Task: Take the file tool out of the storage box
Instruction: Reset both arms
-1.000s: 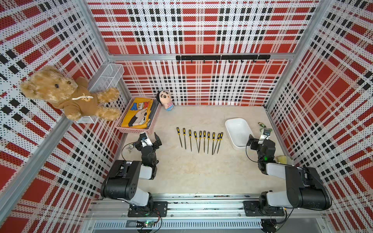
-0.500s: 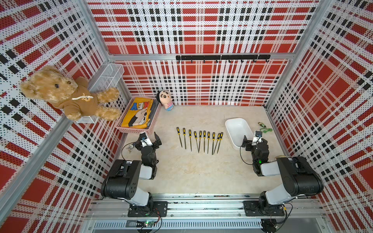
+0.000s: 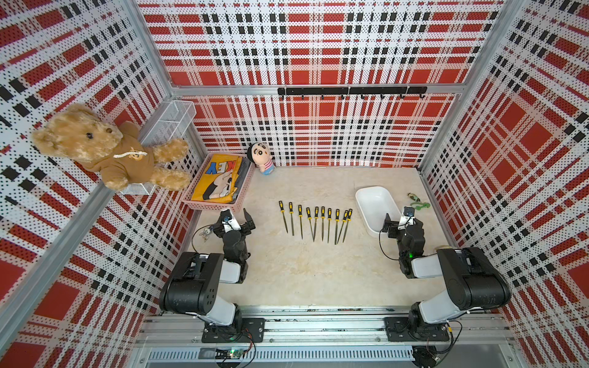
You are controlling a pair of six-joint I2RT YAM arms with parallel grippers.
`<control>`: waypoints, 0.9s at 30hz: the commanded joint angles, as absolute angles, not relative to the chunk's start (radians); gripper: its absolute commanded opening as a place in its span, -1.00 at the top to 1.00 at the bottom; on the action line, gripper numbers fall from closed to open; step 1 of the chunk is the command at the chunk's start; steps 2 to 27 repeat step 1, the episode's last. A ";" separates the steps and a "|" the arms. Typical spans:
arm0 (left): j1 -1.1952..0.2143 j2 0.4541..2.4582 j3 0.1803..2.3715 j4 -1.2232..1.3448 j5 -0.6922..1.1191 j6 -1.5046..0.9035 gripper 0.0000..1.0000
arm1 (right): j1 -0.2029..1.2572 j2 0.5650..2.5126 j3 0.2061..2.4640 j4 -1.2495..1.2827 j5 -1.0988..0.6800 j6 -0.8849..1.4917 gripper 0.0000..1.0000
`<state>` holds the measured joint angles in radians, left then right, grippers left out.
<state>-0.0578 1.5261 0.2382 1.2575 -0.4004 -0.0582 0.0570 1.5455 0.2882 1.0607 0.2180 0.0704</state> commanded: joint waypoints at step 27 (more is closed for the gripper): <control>-0.053 1.535 0.242 1.284 -0.396 -0.053 -0.98 | 0.058 1.545 0.304 1.075 0.223 0.068 -1.00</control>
